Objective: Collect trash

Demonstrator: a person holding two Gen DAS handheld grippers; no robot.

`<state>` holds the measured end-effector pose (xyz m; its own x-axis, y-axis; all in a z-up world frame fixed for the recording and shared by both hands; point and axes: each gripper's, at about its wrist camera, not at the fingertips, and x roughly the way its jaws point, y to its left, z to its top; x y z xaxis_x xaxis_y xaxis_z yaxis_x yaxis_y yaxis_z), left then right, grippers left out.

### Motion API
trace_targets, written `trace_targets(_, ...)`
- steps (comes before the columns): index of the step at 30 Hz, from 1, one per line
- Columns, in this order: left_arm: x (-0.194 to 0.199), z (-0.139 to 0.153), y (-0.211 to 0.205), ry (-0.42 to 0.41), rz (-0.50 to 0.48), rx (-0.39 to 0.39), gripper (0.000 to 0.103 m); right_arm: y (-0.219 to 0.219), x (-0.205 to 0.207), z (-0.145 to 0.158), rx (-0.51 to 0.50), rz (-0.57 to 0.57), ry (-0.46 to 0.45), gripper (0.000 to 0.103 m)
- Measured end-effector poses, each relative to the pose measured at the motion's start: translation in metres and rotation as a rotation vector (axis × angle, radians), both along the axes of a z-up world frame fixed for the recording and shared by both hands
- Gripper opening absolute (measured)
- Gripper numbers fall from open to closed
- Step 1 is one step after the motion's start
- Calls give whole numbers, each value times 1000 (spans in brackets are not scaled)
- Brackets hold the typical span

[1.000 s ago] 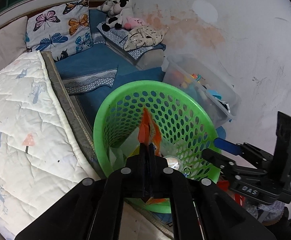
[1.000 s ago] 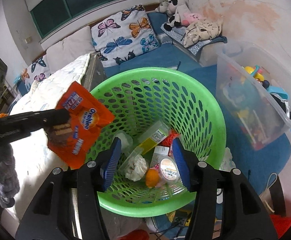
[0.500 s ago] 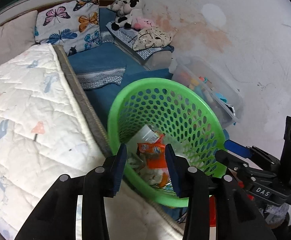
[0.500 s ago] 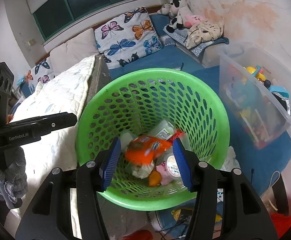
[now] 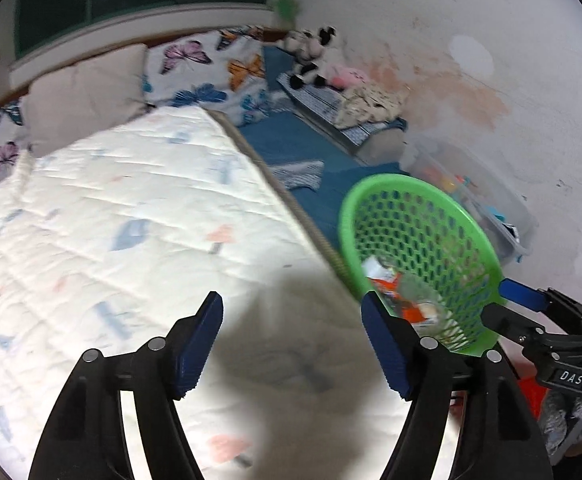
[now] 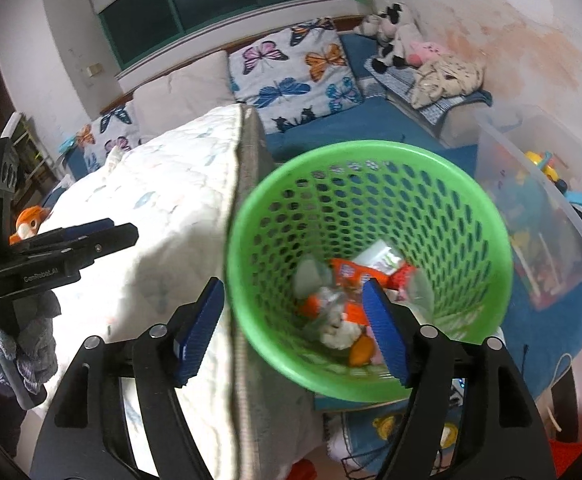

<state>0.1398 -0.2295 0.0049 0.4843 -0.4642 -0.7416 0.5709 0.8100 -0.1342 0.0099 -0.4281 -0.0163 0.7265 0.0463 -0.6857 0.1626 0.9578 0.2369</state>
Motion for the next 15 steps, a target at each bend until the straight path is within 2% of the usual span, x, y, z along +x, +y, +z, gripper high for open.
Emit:
trace_targets(2, -1, 3, 15, -20, 30, 7, 77, 12, 3, 2, -9, 15, -3, 76)
trace_targets(15, -18, 15, 109, -119, 217, 57, 90, 87, 21, 8, -93, 101, 0, 86)
